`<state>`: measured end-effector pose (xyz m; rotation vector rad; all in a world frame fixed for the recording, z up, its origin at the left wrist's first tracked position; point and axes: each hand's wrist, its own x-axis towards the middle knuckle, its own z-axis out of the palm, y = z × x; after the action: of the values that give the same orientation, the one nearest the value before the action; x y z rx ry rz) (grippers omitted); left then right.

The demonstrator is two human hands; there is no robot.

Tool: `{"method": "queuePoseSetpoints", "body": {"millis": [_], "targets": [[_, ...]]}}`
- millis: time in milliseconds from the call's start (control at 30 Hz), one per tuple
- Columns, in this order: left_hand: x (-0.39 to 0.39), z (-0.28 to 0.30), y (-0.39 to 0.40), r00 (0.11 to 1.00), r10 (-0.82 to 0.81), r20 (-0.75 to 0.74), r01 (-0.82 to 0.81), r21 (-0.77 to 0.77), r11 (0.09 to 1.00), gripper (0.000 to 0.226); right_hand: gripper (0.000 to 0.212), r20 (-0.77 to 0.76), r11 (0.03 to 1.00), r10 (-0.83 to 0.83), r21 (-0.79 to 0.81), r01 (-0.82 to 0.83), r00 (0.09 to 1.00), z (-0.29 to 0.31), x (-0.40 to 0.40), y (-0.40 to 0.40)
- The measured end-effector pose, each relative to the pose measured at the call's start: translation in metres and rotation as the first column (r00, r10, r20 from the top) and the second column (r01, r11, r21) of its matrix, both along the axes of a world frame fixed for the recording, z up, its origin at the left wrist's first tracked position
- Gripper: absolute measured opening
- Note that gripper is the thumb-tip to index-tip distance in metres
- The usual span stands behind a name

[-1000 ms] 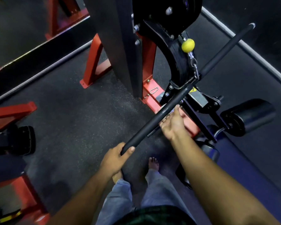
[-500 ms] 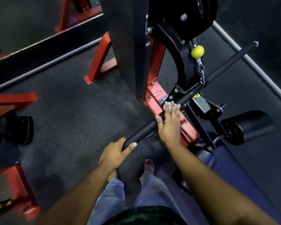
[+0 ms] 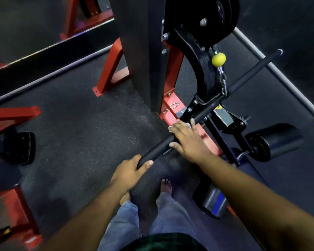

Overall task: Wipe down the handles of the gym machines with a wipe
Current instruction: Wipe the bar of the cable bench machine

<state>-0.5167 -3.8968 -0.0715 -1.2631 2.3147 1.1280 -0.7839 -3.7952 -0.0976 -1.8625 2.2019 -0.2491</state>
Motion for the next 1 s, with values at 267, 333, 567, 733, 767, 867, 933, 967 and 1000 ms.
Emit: {"method": "queuePoseSetpoints", "body": {"millis": [267, 333, 567, 733, 767, 867, 933, 967, 1000], "targets": [[0.002, 0.002, 0.006, 1.0, 0.002, -0.019, -0.002, 0.002, 1.0, 0.054, 0.067, 0.054, 0.912, -0.41, -0.01, 0.411, 0.911, 0.0, -0.026, -0.006], [0.004, 0.001, 0.006, 1.0, 0.004, -0.022, -0.004, 0.011, 1.0, 0.052, 0.069, 0.15, 0.952, -0.295, -0.032, 0.303, 0.944, 0.001, 0.021, 0.003], [0.011, 0.001, 0.008, 0.998, 0.062, -0.011, -0.062, 0.047, 0.997, 0.053, 0.073, -0.063, 0.953, -0.3, 0.015, 0.302, 0.952, -0.008, -0.02, 0.004], [0.011, 0.001, 0.002, 0.995, 0.097, -0.028, -0.095, 0.066, 0.993, 0.059, 0.083, 0.166, 0.876, -0.475, -0.004, 0.482, 0.864, -0.008, 0.01, -0.002], [0.013, -0.001, 0.0, 0.994, 0.108, -0.032, -0.105, 0.083, 0.991, 0.06, 0.086, 0.211, 0.901, -0.422, -0.015, 0.434, 0.882, -0.006, 0.035, 0.001], [0.016, -0.002, -0.002, 0.99, 0.134, -0.043, -0.127, 0.141, 0.982, 0.056, 0.083, 0.261, 0.962, -0.26, -0.008, 0.272, 0.93, -0.006, 0.087, 0.017], [0.016, -0.001, -0.002, 0.984, 0.163, -0.065, -0.147, 0.208, 0.967, 0.05, 0.084, 0.169, 0.966, -0.252, -0.022, 0.259, 0.953, -0.01, 0.068, 0.012], [0.017, 0.0, -0.002, 0.98, 0.186, -0.077, -0.161, 0.252, 0.954, 0.047, 0.084, 0.113, 0.949, -0.311, -0.015, 0.315, 0.944, -0.013, 0.05, 0.007], [0.019, -0.001, -0.003, 0.973, 0.214, -0.081, -0.182, 0.292, 0.939, 0.045, 0.084, 0.077, 0.916, -0.401, 0.003, 0.402, 0.913, -0.015, 0.027, 0.001]]}}
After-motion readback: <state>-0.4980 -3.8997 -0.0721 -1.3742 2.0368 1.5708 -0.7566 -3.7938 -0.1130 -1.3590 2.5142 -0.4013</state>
